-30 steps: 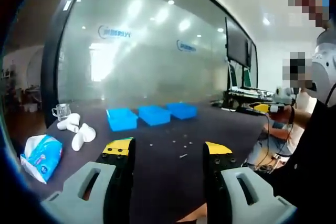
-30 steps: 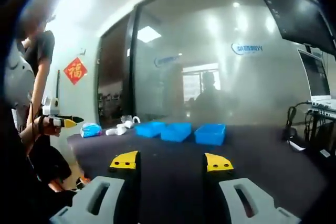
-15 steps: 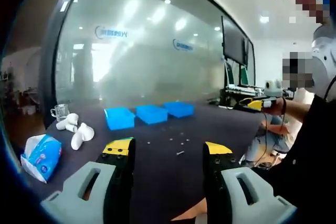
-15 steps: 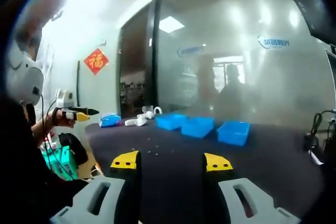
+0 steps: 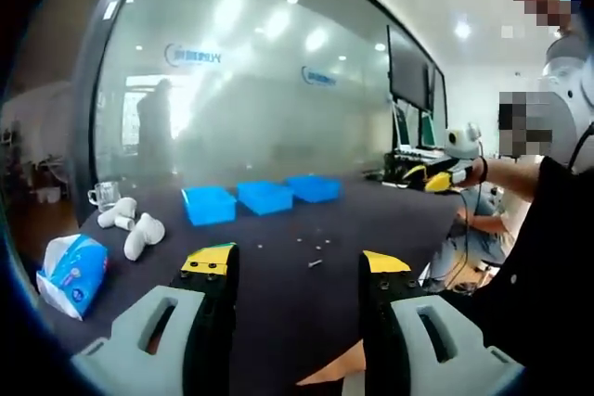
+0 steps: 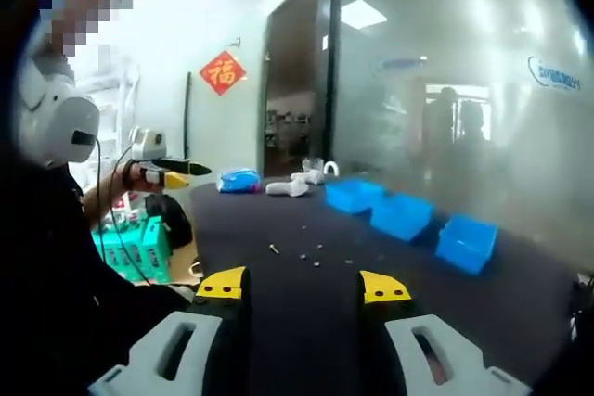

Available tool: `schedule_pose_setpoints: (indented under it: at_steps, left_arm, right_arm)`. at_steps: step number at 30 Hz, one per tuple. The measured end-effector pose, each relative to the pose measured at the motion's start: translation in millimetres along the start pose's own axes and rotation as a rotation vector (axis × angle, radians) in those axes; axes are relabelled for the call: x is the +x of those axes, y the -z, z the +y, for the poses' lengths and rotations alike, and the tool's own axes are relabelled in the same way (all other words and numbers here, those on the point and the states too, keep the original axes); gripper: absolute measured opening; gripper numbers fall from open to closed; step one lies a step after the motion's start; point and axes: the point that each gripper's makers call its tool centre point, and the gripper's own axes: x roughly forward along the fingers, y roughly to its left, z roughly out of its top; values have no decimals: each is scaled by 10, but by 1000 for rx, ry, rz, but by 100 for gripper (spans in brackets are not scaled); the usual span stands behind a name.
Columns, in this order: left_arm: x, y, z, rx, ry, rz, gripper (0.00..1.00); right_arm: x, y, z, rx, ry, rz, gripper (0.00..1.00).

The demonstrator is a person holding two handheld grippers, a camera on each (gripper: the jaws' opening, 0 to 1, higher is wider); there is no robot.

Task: Sort the screws, nuts, and washers into the corresponding bins

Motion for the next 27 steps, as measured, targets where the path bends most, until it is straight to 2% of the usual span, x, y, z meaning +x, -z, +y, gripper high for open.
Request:
schedule_pose_setpoints:
  at_steps: [13,18,27]
  left_arm:
    - [-17,43,26,-13,-10,-1,51]
    - [3,75,-29,-14,4,5,51]
    - [-2,106,-66,-22,8,3,51]
  right_arm:
    - [238,11,81,-77,-94,106,40]
    - [446,-42,157,-101,-161,153,37]
    - [910,-67,329,-197,-284,258,36]
